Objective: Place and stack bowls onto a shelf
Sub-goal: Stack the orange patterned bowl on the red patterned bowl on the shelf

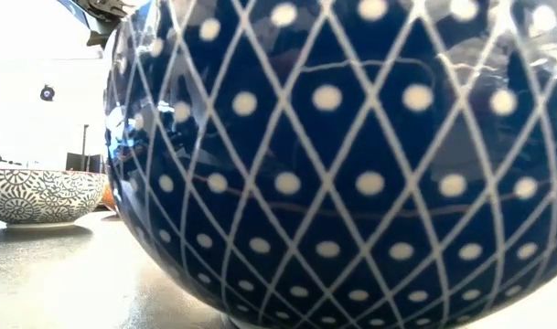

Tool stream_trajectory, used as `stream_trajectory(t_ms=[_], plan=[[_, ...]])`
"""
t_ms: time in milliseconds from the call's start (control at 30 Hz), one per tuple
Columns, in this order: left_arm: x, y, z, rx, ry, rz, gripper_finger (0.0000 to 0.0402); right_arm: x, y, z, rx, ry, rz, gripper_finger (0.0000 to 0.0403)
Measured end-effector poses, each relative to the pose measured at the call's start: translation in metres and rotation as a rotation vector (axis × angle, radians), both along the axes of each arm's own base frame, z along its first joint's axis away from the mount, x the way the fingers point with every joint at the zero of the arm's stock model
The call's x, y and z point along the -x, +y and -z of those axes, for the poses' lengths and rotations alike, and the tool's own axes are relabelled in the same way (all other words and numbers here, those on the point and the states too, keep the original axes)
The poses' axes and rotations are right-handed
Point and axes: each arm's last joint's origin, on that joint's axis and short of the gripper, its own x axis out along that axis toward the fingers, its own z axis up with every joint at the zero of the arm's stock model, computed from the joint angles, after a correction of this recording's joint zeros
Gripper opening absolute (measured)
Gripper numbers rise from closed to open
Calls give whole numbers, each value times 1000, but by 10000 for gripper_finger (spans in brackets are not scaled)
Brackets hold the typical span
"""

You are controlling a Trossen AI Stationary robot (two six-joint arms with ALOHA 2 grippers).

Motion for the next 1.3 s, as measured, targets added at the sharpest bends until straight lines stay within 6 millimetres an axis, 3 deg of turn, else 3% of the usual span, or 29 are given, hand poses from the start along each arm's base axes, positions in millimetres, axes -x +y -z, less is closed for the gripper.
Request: stream_trajectory(t_ms=[300, 433, 667, 1300], plan=[[18, -2, 7, 19, 191, -24, 126, 1, 0, 0, -5, 7, 11, 166], [29, -5, 23, 57, 274, -48, 126, 1, 0, 0, -4, 8, 7, 166], [31, 2, 23, 46, 256, -82, 126, 0, 0, 1, 1, 9, -2, 166], [31, 28, 54, 169, 377, -151, 111, 0, 0, 1, -6, 12, 11, 166]])
